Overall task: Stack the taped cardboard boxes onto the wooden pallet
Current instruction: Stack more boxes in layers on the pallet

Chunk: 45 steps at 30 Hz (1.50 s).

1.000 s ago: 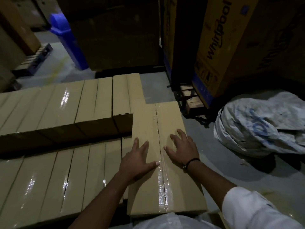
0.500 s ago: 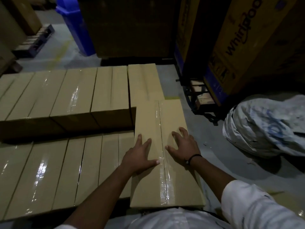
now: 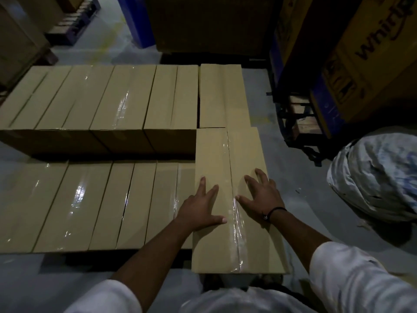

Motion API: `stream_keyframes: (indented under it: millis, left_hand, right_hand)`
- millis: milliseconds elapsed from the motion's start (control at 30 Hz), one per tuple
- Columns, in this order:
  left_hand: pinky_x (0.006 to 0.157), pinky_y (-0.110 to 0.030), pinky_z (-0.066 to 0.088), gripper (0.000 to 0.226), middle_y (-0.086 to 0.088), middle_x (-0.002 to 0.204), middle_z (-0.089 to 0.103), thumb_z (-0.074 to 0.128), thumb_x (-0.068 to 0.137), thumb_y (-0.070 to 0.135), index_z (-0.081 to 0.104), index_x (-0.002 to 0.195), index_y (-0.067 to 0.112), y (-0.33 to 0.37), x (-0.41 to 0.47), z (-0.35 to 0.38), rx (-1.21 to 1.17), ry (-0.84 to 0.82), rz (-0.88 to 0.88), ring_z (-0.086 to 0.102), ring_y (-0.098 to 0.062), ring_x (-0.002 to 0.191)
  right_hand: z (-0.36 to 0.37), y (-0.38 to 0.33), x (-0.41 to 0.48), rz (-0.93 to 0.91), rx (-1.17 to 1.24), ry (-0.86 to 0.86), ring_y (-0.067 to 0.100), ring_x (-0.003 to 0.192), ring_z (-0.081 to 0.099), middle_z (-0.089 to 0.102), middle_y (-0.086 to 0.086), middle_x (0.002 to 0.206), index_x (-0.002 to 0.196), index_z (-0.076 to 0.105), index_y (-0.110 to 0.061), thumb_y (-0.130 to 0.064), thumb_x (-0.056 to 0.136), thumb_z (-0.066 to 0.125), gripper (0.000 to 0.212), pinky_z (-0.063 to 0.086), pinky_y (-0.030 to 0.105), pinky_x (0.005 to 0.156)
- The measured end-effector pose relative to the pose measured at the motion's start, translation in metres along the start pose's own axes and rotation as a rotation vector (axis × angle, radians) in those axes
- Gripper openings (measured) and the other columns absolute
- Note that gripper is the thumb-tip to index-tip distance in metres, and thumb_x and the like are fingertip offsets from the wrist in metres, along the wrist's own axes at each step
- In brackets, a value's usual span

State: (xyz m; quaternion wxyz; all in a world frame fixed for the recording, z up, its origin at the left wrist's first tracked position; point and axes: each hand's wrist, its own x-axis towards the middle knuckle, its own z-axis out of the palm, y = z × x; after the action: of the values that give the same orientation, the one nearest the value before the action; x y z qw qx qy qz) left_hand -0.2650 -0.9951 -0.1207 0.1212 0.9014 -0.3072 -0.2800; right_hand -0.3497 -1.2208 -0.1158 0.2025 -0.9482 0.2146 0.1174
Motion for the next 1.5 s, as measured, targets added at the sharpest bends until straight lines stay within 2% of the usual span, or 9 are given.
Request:
stream_keyframes:
  millis: [367,567,1233,1367,1500]
  left_hand:
    - [0.109,-0.051,0.043,0.118,0.011,0.161,-0.038,0.072,0.068,0.079,0.003,0.158,0.045,-0.034,0.026,0.03,-0.042,0.018,0.003,0.039,-0.038,0.143]
    - [0.112,-0.054,0.04,0.117,0.011,0.159,-0.041,0.071,0.071,0.077,0.001,0.159,0.045,-0.042,0.046,0.039,-0.034,-0.019,0.008,0.034,-0.039,0.146]
    - [0.113,-0.056,0.039,0.116,0.011,0.16,-0.04,0.073,0.072,0.075,0.003,0.16,0.044,-0.058,0.093,0.054,-0.013,0.0,0.039,0.029,-0.042,0.147]
    - [0.11,-0.054,0.041,0.115,0.009,0.16,-0.04,0.072,0.073,0.073,0.002,0.16,0.044,-0.053,0.091,0.055,0.027,-0.002,0.01,0.031,-0.045,0.145]
    - [0.105,-0.053,0.045,0.111,0.0,0.165,-0.031,0.07,0.079,0.07,0.002,0.161,0.04,-0.036,0.084,0.052,0.117,0.001,-0.05,0.031,-0.047,0.144]
  right_hand:
    - [0.041,0.004,0.034,-0.014,-0.017,0.004,0.04,0.145,0.018,0.006,-0.003,0.166,0.151,0.033,-0.037,-0.071,0.084,0.057,0.08,0.036,0.054,0.111]
    - [0.057,0.01,0.048,-0.004,0.0,0.035,0.038,0.14,0.025,0.007,-0.004,0.166,0.149,0.037,-0.038,-0.07,0.082,0.057,0.077,0.039,0.049,0.109]
    - [0.086,0.032,0.093,0.038,0.033,0.032,0.038,0.146,0.017,0.005,-0.007,0.166,0.151,0.033,-0.039,-0.072,0.081,0.059,0.081,0.036,0.055,0.111]
    - [0.09,0.033,0.092,0.037,0.021,0.004,0.039,0.146,0.013,0.0,-0.007,0.167,0.153,0.028,-0.038,-0.071,0.084,0.057,0.082,0.034,0.057,0.111]
    - [0.084,0.033,0.084,0.044,-0.012,-0.069,0.042,0.149,0.005,-0.009,-0.006,0.167,0.156,0.017,-0.039,-0.07,0.085,0.057,0.088,0.035,0.058,0.113]
